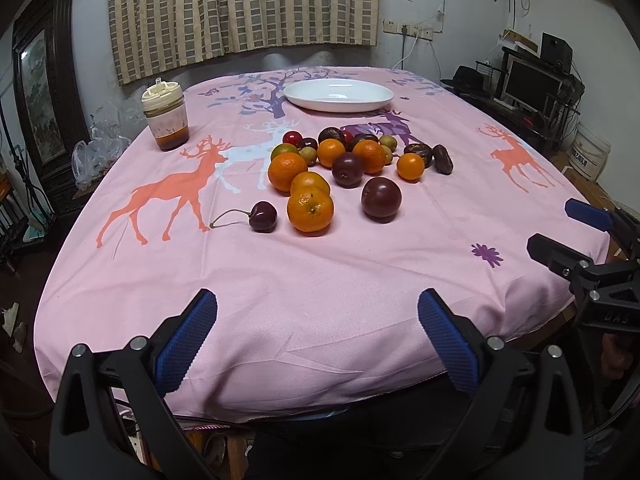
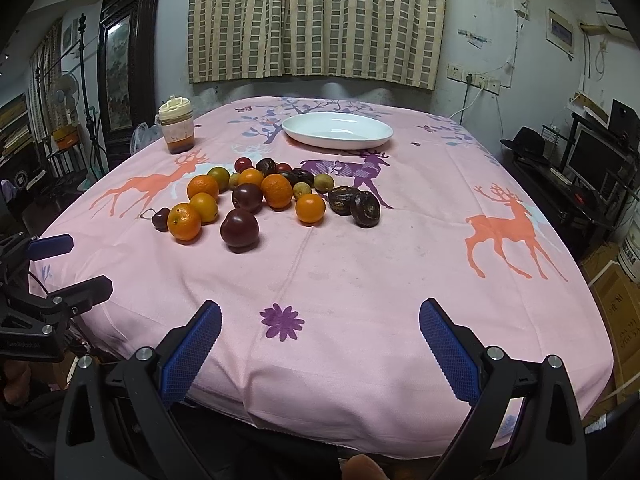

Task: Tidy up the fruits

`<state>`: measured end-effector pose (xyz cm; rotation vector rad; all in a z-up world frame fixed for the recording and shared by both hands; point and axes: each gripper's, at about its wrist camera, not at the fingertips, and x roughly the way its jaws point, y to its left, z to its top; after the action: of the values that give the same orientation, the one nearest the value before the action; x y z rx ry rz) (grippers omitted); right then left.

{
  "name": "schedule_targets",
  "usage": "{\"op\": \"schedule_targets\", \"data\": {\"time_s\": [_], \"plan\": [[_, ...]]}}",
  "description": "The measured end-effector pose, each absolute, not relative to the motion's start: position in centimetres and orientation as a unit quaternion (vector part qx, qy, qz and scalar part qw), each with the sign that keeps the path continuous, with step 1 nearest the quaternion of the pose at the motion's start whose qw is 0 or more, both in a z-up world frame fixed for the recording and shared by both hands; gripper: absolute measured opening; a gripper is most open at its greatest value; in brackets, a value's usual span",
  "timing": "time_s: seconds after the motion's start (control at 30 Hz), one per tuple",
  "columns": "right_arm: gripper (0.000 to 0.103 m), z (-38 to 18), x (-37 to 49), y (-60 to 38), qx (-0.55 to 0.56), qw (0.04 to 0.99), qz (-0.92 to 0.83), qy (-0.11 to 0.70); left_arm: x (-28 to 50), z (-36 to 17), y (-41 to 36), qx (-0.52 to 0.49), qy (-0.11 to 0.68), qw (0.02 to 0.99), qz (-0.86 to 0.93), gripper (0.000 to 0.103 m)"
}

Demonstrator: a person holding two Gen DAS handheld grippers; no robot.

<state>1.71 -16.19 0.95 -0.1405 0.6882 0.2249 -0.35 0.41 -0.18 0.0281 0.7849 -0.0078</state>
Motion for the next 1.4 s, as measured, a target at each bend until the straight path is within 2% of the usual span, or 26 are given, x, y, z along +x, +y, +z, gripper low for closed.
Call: {"op": "schedule_targets", "data": {"time_s": [1.4], "plan": [[0.099, 0.47, 1.88, -15.98, -0.068, 0.930, 0.112, 0.344, 0.16, -1.16, 0.20, 0.017, 0.396, 0.918, -0.005, 0.098]]}}
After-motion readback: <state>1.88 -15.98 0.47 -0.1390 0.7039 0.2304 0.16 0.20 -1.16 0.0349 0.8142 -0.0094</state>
